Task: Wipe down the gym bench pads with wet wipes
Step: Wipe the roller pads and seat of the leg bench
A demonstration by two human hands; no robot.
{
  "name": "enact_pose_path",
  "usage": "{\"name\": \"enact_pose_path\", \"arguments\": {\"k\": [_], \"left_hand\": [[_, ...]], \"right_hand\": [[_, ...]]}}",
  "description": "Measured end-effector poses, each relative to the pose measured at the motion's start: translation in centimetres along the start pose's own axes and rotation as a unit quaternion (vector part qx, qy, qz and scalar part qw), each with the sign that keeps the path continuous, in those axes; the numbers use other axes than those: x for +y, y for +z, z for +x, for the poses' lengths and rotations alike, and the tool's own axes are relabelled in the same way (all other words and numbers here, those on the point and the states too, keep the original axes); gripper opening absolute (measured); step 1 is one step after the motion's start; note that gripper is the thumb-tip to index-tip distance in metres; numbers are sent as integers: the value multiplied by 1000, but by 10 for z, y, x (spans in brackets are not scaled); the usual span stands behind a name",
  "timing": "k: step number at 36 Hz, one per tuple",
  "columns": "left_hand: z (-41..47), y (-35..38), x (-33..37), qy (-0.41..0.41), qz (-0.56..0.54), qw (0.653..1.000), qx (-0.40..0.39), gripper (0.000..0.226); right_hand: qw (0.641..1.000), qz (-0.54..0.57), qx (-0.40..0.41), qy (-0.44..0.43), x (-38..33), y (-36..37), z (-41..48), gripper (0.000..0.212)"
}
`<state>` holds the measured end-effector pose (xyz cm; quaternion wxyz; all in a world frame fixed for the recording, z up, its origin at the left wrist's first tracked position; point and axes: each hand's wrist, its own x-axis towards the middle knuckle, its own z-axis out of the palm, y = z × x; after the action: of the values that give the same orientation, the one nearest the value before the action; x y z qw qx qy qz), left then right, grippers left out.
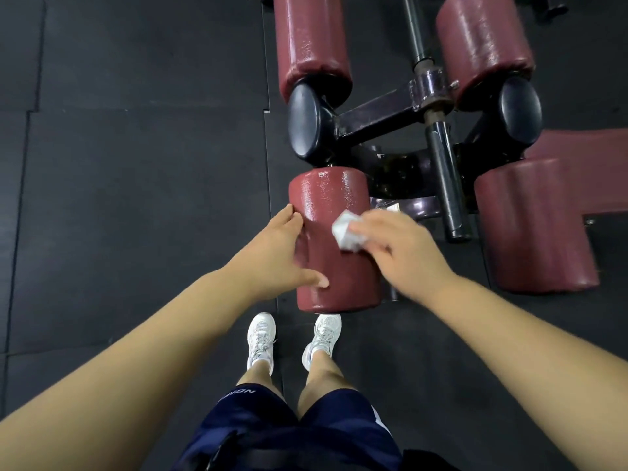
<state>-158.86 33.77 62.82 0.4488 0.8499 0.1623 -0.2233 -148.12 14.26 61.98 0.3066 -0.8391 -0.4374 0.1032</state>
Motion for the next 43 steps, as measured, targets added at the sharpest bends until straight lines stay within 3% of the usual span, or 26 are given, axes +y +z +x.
{"name": "enact_pose_path", "arguments": {"k": [4,9,18,22,28,34,38,43], "left_hand": [[-3,6,33,-3,76,996,50,117],[0,22,48,-32,147,987,64,122],[-2,12,3,-33,-39,998,39,128],[-4,8,-12,-31,-136,990,32,119],[-2,2,11,-2,19,1000,7,110],[-3,20,50,-25,123,991,56,113],[2,28,57,-38,185,980,59,120],[0,16,26,-29,87,995,34,115]], "right_hand": [[996,14,59,71,8,1,55,24],[986,40,44,154,10,-2,76,22],[996,47,16,73,-12,5,-23,27],[997,60,3,40,-18,4,-57,26],[999,17,35,-7,0,8,-16,23],[990,40,84,110,12,8,64,29],[986,35,59,154,16,5,77,28],[991,58,69,96,3,5,38,26]]}}
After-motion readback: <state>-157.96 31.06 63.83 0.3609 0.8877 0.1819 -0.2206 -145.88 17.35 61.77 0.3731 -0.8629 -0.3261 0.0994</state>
